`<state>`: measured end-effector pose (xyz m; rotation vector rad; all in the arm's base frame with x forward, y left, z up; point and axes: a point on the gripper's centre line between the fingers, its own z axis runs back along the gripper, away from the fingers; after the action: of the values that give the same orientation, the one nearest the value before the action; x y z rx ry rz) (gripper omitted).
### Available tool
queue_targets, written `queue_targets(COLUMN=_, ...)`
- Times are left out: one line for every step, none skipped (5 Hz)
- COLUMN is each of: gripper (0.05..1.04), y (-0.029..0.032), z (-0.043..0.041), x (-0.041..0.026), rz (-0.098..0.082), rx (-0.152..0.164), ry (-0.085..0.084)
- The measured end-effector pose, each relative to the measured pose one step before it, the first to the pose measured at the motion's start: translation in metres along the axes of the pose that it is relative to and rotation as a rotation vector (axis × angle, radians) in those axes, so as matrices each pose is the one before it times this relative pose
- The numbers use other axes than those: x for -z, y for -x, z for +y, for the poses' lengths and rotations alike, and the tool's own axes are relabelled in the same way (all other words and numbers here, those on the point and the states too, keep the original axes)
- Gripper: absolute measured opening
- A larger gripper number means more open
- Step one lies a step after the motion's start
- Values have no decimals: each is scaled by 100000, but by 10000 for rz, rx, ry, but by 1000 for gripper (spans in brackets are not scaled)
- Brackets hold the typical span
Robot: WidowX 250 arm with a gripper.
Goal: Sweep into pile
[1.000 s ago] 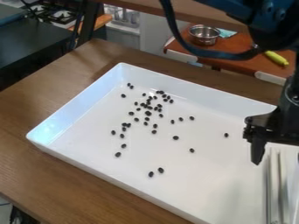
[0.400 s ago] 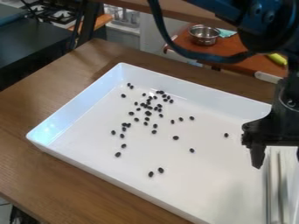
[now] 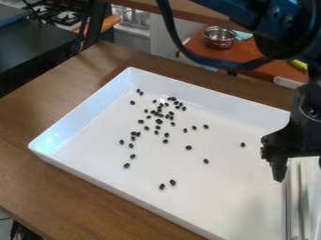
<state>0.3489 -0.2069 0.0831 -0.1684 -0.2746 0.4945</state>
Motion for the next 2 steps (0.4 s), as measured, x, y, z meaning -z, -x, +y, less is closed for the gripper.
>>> queue_targets(gripper=999, y=571, z=-887, x=51, rz=361, rx=60, ry=617)
queue_targets(gripper=989, y=-265, z=-332, x=1, rz=440, rx=196, ry=602)
